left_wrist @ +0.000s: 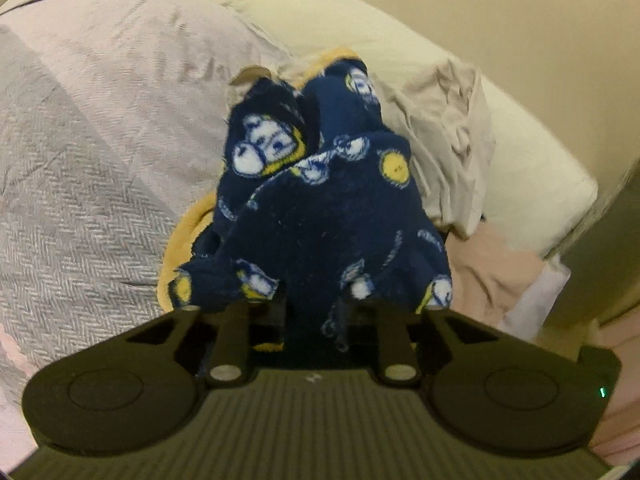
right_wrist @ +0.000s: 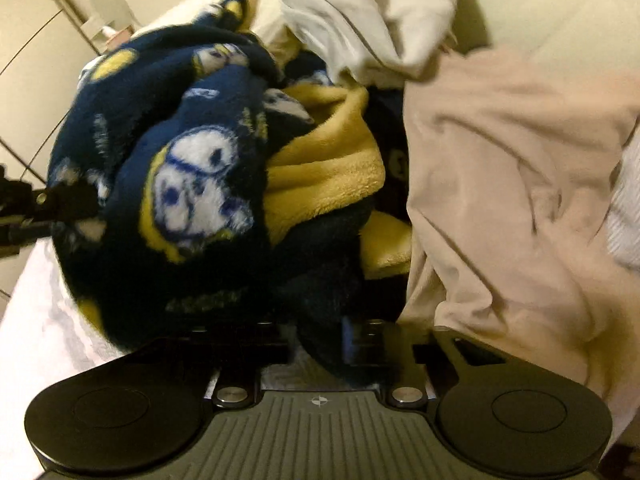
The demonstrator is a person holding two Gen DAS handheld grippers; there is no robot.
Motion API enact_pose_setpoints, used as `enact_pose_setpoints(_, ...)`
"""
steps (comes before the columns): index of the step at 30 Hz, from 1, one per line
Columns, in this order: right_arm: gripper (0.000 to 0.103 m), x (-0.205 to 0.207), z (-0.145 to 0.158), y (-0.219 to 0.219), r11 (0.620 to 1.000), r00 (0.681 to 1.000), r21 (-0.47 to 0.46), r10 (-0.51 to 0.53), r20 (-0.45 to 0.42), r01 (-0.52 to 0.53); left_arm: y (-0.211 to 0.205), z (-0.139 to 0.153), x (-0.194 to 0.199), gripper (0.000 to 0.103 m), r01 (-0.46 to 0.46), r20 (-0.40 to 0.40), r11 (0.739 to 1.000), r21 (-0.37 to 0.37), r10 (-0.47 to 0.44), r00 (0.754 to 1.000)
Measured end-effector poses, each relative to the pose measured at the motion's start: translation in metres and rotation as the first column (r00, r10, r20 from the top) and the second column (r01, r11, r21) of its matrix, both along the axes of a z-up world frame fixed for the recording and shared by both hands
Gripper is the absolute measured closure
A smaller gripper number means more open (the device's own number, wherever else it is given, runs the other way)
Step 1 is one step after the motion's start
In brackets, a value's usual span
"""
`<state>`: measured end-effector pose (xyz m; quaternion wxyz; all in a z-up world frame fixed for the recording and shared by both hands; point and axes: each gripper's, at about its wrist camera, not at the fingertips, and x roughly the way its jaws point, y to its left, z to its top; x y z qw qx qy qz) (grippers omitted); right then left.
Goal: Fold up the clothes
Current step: 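Grasp the navy fleece pajamas with both grippers, then lift the navy pajamas with both grippers and lay them flat on the blanket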
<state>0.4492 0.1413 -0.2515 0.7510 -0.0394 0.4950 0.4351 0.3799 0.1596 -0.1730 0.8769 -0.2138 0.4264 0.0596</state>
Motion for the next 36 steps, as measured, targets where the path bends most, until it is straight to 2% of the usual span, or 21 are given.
enact_pose_setpoints(3, 0.091, -0.014, 0.023, -0.015, 0.998, 0.999, 0.051, 0.021, 0.044, -0.024, 0.016, 0.01, -0.02, 0.091, -0.051, 0.047, 0.999, -0.012, 0.051, 0.998)
enact_pose_setpoints(6, 0.092, -0.023, 0.054, -0.037, 0.99, 0.999, 0.14, -0.007, 0.05, 0.0, 0.038, 0.019, -0.052, 0.092, -0.127, 0.064, 0.992, 0.0, 0.126, 0.99)
enact_pose_setpoints(12, 0.094, -0.023, 0.123, -0.078, 0.944, 0.995, 0.322, -0.093, 0.031, 0.078, 0.077, 0.034, -0.126, 0.092, -0.294, 0.042, 0.954, 0.054, 0.292, 0.955)
enact_pose_setpoints(17, 0.094, -0.06, 0.19, -0.092, 0.901, 0.995, 0.434, -0.063, 0.08, 0.022, 0.08, 0.044, -0.182, 0.092, -0.363, 0.036, 0.929, 0.073, 0.362, 0.932)
enact_pose_setpoints(20, 0.094, -0.086, 0.218, -0.092, 0.872, 0.993, 0.489, -0.028, 0.114, -0.031, 0.077, 0.044, -0.212, 0.092, -0.372, 0.006, 0.926, 0.065, 0.373, 0.928)
enact_pose_setpoints(23, 0.094, -0.111, 0.237, -0.092, 0.862, 0.987, 0.502, -0.017, 0.159, -0.066, 0.07, 0.039, -0.24, 0.092, -0.382, -0.019, 0.923, 0.047, 0.383, 0.924)
enact_pose_setpoints(24, 0.094, -0.12, 0.242, -0.085, 0.889, 0.98, 0.452, -0.023, 0.198, -0.071, 0.067, 0.036, -0.247, 0.092, -0.385, -0.027, 0.922, 0.044, 0.386, 0.922)
enact_pose_setpoints(25, 0.093, -0.127, 0.242, -0.076, 0.93, 0.969, 0.362, -0.032, 0.246, -0.061, 0.065, 0.034, -0.254, 0.092, -0.386, -0.037, 0.922, 0.042, 0.387, 0.921)
enact_pose_setpoints(27, 0.086, -0.136, 0.235, -0.068, 0.98, 0.953, 0.198, -0.084, 0.292, 0.026, 0.061, 0.031, -0.269, 0.092, -0.388, -0.04, 0.921, 0.032, 0.389, 0.92)
enact_pose_setpoints(29, 0.063, -0.148, 0.229, -0.073, 0.995, 0.962, 0.088, -0.068, 0.264, 0.046, 0.056, 0.03, -0.286, 0.092, -0.388, -0.027, 0.921, 0.017, 0.389, 0.921)
enact_pose_setpoints(31, 0.049, -0.165, 0.224, -0.076, 0.998, 0.968, 0.063, -0.016, 0.251, 0.0, 0.053, 0.031, -0.3, 0.094, -0.393, -0.016, 0.919, 0.009, 0.393, 0.919)
enact_pose_setpoints(32, 0.048, -0.174, 0.22, -0.075, 0.998, 0.97, 0.052, 0.013, 0.243, -0.026, 0.053, 0.032, -0.31, 0.095, -0.411, -0.008, 0.912, 0.006, 0.411, 0.912)
enact_pose_setpoints(36, 0.047, -0.202, 0.203, -0.066, 0.996, 0.985, 0.016, 0.08, 0.151, -0.084, 0.061, 0.055, -0.367, 0.103, -0.531, 0.046, 0.847, -0.021, 0.532, 0.846)
